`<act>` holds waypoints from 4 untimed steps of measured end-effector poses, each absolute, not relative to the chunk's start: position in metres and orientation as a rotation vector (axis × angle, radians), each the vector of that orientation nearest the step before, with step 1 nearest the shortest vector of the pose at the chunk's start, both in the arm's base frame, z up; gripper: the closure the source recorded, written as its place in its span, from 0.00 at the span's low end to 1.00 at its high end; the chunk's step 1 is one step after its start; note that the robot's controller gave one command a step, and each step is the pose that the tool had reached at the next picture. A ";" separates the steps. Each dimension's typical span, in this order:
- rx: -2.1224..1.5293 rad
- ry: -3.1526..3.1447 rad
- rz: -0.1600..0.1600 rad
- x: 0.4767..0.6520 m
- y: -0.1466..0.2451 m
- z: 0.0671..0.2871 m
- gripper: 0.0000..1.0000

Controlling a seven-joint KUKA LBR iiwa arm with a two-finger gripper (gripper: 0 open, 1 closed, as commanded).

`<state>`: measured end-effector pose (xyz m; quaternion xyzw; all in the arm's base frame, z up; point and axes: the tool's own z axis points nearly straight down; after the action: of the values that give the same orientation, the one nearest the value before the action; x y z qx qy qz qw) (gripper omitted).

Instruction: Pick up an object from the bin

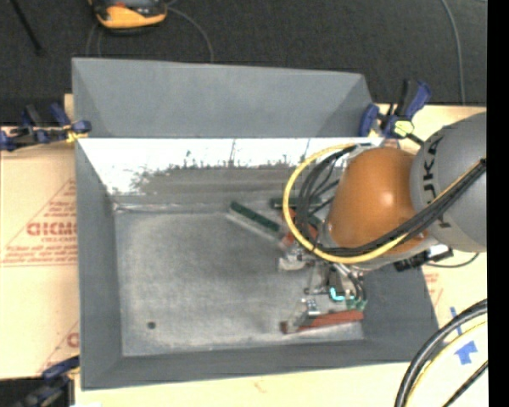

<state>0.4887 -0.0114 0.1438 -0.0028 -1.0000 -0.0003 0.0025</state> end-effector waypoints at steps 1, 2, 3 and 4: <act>-0.009 -3.144 -0.001 0.491 -0.012 0.147 0.00; 0.153 -3.146 0.000 0.495 -0.041 0.126 0.00; 0.108 -3.141 0.001 0.490 -0.068 0.101 0.00; 0.164 -3.126 0.001 0.479 -0.060 0.078 1.00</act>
Offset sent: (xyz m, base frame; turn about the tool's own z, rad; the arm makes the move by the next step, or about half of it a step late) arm 0.0063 -0.0711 -0.0484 -0.1915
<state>0.4793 -0.0603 0.0776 0.0525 -0.9986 0.0004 0.0058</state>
